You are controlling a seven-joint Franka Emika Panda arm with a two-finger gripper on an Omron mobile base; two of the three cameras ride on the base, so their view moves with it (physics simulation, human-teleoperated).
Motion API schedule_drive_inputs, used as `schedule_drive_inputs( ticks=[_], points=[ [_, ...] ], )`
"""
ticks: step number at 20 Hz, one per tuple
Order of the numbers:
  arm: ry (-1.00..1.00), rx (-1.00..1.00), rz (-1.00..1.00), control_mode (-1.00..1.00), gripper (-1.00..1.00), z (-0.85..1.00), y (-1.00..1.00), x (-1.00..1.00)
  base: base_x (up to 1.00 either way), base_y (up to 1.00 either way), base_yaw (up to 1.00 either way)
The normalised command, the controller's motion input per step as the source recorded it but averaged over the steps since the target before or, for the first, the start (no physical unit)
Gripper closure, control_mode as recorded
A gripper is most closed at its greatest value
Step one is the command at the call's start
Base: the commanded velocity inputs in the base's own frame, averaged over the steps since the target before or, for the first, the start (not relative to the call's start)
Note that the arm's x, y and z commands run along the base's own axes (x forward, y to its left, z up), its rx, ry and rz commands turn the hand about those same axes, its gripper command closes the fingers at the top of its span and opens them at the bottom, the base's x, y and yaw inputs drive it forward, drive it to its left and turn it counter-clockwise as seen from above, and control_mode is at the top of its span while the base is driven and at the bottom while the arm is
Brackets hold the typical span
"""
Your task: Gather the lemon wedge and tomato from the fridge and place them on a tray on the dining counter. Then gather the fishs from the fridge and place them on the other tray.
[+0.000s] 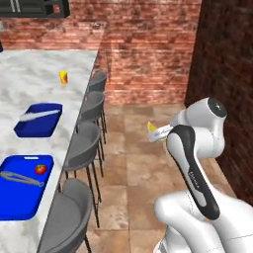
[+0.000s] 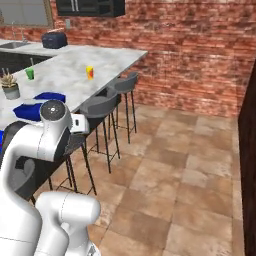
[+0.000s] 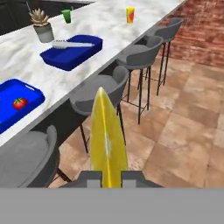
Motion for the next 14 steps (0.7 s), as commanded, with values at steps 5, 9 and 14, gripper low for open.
schedule_drive_inputs(
  ticks=[5,9,14],
  points=[
    [0.0,0.0,0.0,1.0,1.0,0.0,0.0,0.0,0.67,-0.35,0.54],
    [0.0,0.0,0.0,1.0,1.0,0.0,0.0,0.0,0.25,-0.12,0.49],
    [0.0,0.0,0.0,1.0,1.0,0.0,0.0,0.0,0.0,0.0,0.31]
  ],
)
